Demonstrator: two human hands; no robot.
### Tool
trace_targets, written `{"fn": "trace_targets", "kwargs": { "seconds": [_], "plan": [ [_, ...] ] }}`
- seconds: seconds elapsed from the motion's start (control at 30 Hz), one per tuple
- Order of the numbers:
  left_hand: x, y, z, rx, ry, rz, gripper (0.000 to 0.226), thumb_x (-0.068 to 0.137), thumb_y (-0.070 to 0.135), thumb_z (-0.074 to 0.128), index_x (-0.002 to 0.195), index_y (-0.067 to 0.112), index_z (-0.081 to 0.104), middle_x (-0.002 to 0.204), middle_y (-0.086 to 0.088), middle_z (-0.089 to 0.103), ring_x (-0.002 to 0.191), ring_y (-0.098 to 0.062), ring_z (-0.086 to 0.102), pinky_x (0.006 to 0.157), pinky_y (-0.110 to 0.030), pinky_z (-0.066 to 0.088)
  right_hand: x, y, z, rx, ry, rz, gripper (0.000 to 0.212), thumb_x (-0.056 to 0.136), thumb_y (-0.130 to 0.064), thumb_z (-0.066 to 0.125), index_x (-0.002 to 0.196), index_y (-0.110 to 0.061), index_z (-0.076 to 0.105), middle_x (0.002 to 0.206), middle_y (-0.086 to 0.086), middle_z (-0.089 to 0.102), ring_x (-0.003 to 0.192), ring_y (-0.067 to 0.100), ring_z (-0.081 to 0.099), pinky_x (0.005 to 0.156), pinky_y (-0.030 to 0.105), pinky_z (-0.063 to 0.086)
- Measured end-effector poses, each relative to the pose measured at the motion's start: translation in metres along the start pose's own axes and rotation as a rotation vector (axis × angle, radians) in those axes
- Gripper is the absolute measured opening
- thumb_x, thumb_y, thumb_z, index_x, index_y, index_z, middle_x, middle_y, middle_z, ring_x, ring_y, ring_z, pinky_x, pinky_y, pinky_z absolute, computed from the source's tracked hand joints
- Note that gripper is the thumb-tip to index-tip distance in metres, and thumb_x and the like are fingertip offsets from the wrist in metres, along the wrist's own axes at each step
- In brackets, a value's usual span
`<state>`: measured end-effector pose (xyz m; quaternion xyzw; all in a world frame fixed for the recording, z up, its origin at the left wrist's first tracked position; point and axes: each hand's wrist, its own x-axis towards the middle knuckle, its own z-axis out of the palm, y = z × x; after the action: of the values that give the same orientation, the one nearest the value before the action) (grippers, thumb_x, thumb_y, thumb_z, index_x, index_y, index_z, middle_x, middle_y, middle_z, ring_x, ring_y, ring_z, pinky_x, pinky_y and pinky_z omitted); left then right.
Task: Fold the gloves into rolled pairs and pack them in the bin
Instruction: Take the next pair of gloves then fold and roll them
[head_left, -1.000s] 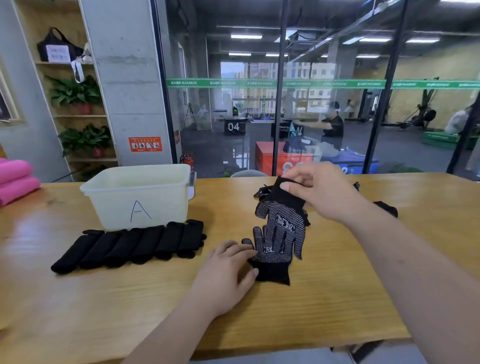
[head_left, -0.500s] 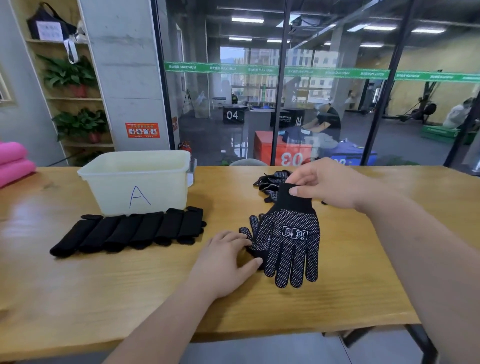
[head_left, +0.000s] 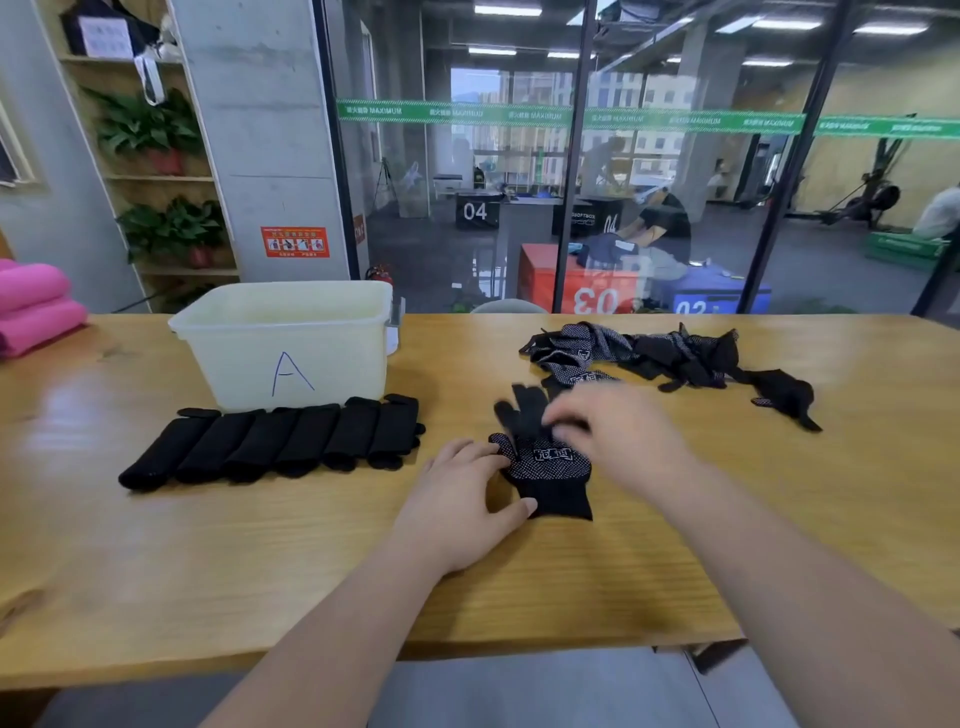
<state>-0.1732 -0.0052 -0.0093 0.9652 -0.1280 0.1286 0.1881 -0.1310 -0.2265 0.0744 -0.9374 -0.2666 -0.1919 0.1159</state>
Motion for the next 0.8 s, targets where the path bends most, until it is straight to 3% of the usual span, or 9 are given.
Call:
{"fn": "trace_targets", "kwargs": {
  "seconds": [0.07, 0.2, 0.4, 0.63, 0.8],
  "plan": [
    [0.000, 0.002, -0.002, -0.005, -0.015, -0.014, 0.077, 0.092, 0.077, 0.051, 0.154, 0.031, 0.051, 0.161, 0.018, 0.044, 0.155, -0.013, 0.023, 0.126, -0.044, 0.027, -0.021, -0.002, 0.036, -0.051, -0.087, 0.025, 0.021, 0.100, -0.034, 0.067, 0.119, -0.038, 0.075, 0.114, -0.013, 0.069, 0.109, 0.016, 0.064, 0.090, 0.038, 0.055],
    [0.000, 0.003, -0.003, -0.018, -0.024, -0.034, 0.075, 0.093, 0.075, 0.051, 0.154, 0.031, 0.050, 0.162, 0.017, 0.043, 0.155, -0.014, 0.022, 0.127, -0.044, 0.026, -0.039, 0.000, 0.062, 0.016, 0.048, 0.076, 0.021, 0.103, -0.031, 0.064, 0.121, -0.031, 0.076, 0.116, -0.014, 0.070, 0.113, 0.013, 0.060, 0.091, 0.034, 0.053],
    [-0.001, 0.003, -0.002, -0.027, -0.017, -0.042, 0.082, 0.090, 0.076, 0.055, 0.156, 0.029, 0.047, 0.161, 0.014, 0.046, 0.155, -0.015, 0.022, 0.126, -0.044, 0.028, -0.037, -0.007, 0.053, 0.054, 0.309, 0.112, 0.017, 0.097, -0.023, 0.073, 0.113, -0.023, 0.079, 0.103, -0.008, 0.072, 0.099, 0.019, 0.065, 0.080, 0.039, 0.058],
    [-0.001, 0.004, -0.004, -0.108, -0.010, -0.068, 0.097, 0.086, 0.074, 0.062, 0.164, 0.031, 0.026, 0.159, 0.013, 0.048, 0.154, -0.012, 0.023, 0.124, -0.044, 0.034, -0.061, -0.016, 0.077, -0.017, 0.237, 0.018, 0.018, 0.090, -0.020, 0.081, 0.107, -0.025, 0.081, 0.099, -0.011, 0.068, 0.091, 0.017, 0.064, 0.069, 0.033, 0.057],
    [-0.003, 0.004, -0.005, -0.137, -0.003, -0.082, 0.095, 0.084, 0.075, 0.064, 0.161, 0.038, 0.025, 0.156, 0.015, 0.050, 0.154, -0.012, 0.025, 0.123, -0.044, 0.036, -0.067, -0.018, 0.072, 0.021, 0.270, 0.043, 0.019, 0.093, -0.020, 0.077, 0.111, -0.026, 0.080, 0.105, -0.014, 0.070, 0.095, 0.013, 0.065, 0.072, 0.033, 0.058]
  ]
}}
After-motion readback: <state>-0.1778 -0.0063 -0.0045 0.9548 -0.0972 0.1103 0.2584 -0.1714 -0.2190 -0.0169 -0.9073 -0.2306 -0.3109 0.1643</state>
